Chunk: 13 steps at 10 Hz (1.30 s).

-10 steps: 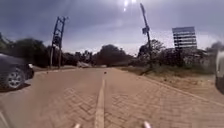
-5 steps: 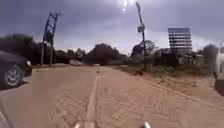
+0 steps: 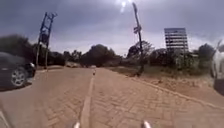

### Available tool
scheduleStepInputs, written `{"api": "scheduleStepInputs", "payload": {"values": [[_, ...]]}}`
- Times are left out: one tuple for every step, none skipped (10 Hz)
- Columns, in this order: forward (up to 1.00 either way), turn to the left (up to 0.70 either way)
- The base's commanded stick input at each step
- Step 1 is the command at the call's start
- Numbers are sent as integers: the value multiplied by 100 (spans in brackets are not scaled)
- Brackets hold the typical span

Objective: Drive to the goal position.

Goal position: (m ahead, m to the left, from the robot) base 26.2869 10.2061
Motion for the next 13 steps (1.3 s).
{"api": "scheduleStepInputs", "payload": {"values": [[70,0],[70,0],[70,0],[70,0],[70,0],[70,0],[70,0],[70,0],[70,0],[70,0],[70,0],[70,0],[70,0]]}}
